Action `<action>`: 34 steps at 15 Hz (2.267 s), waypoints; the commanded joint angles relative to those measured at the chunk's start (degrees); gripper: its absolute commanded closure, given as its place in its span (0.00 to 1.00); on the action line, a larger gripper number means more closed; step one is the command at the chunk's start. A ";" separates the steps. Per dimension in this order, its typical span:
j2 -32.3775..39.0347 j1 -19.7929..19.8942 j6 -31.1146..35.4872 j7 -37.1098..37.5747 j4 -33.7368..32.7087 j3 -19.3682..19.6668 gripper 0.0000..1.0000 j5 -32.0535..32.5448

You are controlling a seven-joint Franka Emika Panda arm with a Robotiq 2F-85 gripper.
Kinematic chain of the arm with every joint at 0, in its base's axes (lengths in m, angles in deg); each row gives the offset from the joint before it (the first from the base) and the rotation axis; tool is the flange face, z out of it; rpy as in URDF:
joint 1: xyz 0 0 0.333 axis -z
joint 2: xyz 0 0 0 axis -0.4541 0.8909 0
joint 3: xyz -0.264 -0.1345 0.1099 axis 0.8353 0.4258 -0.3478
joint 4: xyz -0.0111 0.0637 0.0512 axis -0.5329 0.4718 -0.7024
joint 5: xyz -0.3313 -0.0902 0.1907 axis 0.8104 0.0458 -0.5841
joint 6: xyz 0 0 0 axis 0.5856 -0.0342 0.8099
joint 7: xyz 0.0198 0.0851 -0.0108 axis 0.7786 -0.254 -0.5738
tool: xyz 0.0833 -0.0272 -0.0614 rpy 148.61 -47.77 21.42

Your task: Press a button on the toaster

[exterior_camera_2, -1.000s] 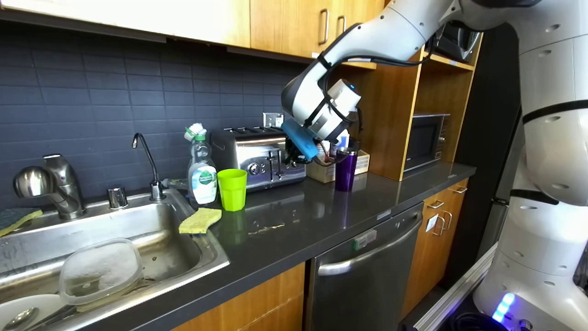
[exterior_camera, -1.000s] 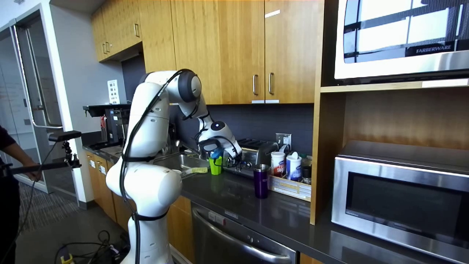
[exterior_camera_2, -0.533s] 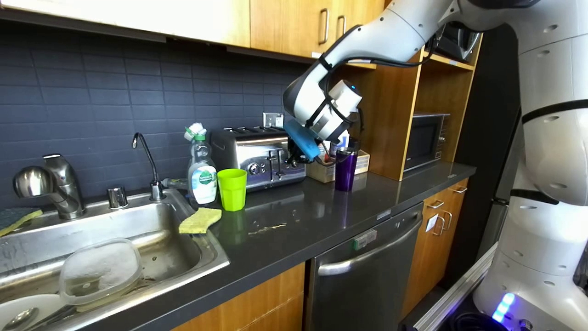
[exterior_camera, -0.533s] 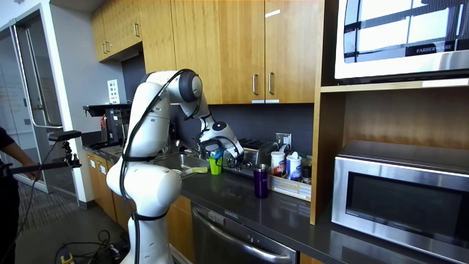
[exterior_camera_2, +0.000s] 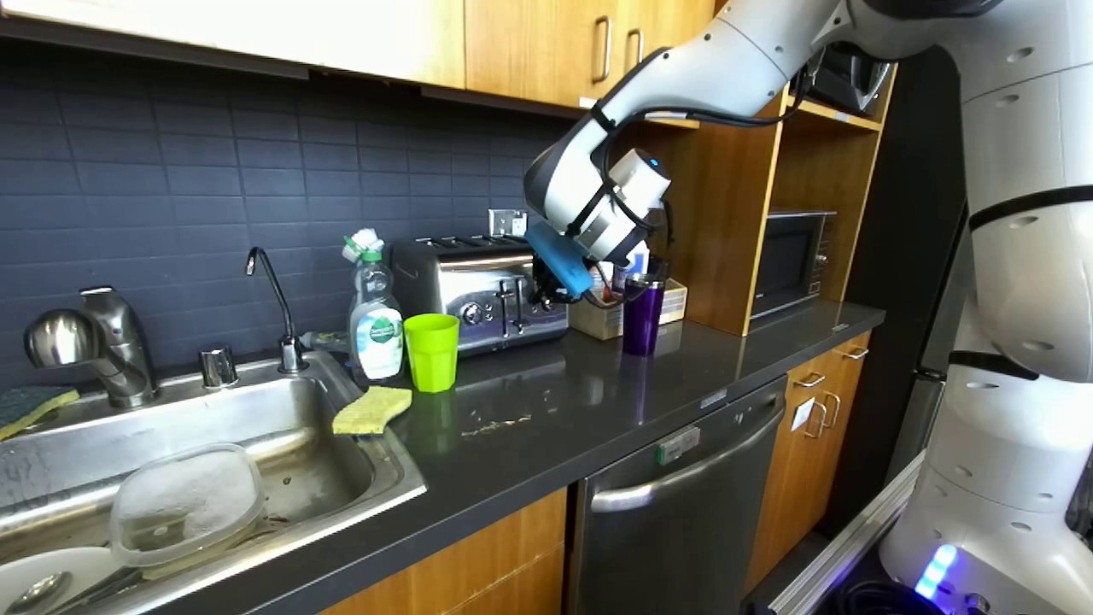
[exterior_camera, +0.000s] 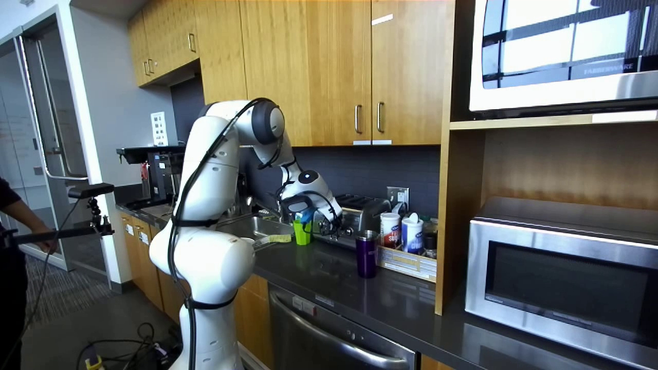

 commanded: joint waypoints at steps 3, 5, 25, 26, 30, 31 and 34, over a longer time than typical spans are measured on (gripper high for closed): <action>1.07 -0.03 0.51 1.42 -2.33 -0.22 1.00 1.48; 0.82 -0.03 0.39 1.41 -2.24 -0.26 1.00 1.46; -1.17 -0.07 0.87 0.49 0.08 -0.28 1.00 2.06; -1.13 -0.07 0.92 0.47 0.11 -0.26 1.00 2.13; -0.80 0.04 0.82 0.37 0.37 -0.11 1.00 3.15; -0.79 0.09 0.76 0.38 0.55 -0.07 1.00 3.34; -1.35 0.38 -0.22 0.09 1.46 0.03 1.00 4.05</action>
